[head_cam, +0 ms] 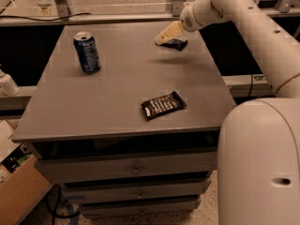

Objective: Move rxbar blueberry near rxbar chocolate

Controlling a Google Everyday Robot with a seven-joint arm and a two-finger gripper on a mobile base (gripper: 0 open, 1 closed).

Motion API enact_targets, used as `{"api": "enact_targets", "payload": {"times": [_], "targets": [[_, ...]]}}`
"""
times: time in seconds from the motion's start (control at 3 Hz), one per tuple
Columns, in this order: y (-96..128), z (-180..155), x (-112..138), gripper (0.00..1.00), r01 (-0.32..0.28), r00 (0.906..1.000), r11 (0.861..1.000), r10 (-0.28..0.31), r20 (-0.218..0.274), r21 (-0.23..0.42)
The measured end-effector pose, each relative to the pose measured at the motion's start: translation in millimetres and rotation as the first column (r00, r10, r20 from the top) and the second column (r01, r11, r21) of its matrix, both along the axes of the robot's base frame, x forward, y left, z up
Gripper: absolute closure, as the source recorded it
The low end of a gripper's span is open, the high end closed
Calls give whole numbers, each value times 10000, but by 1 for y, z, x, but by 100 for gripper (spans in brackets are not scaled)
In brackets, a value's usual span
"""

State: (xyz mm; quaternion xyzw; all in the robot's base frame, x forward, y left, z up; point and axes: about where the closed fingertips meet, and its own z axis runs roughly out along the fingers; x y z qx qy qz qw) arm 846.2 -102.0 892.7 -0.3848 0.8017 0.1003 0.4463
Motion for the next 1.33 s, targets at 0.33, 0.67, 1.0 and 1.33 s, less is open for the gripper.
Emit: {"api": "enact_targets", "payload": {"times": [0.33, 0.67, 1.0, 1.33], "targets": [[0, -16, -5, 0, -58, 9987, 10000, 61, -499, 59], [4, -33, -6, 0, -180, 9953, 9998, 185, -954, 64], [7, -48, -4, 0, -216, 9917, 9998, 220, -1268, 49], [5, -58, -3, 18, -162, 9889, 9999, 163, -1475, 18]]}}
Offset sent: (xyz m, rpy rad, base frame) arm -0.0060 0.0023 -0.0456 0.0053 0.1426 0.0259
